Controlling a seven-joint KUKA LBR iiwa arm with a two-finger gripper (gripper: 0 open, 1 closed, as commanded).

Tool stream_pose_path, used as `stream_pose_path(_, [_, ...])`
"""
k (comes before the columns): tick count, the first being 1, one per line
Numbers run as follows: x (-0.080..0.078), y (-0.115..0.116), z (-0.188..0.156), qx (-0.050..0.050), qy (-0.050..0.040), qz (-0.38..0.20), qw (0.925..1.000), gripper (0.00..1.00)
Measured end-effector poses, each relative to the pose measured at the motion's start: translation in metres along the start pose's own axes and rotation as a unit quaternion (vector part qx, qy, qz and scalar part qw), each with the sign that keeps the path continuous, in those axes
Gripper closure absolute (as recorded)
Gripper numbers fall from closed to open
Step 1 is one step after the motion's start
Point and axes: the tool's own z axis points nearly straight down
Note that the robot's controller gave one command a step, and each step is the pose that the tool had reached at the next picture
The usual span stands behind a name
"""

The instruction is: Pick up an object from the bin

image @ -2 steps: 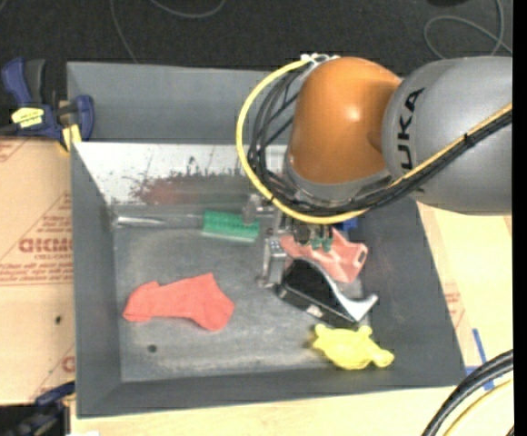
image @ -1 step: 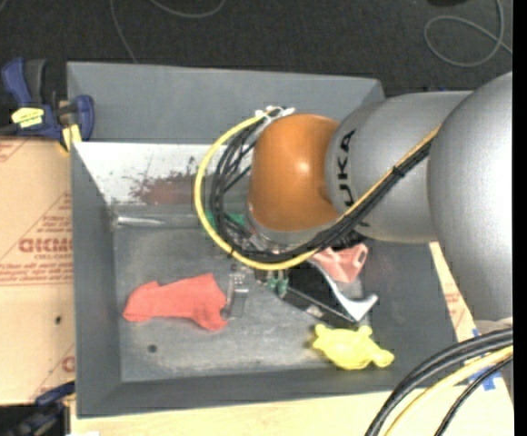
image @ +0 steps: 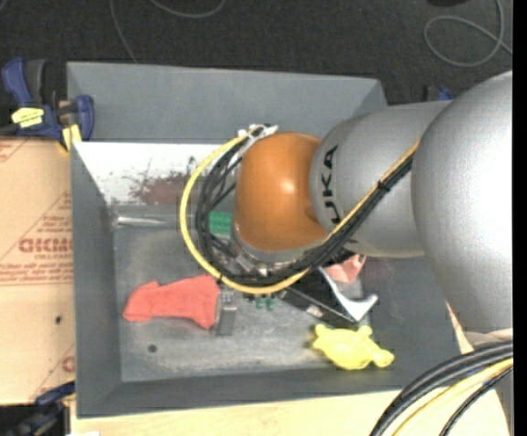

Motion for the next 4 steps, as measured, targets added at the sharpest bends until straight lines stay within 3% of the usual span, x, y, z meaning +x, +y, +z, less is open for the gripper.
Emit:
stream_pose_path(1, [0.006,0.028,0.01,-0.002,-0.0053,0.053,0.9986,0.0])
stream_pose_path(2, [-0.007,0.022,0.057,0.0,-0.0024,0.036,0.9993,0.0])
stream_pose_path(3, [0.006,0.018,0.063,-0.003,-0.0052,0.082,0.9966,1.0])
stream_pose_path(4, [0.006,0.018,0.063,-0.003,-0.0052,0.082,0.9966,1.0])
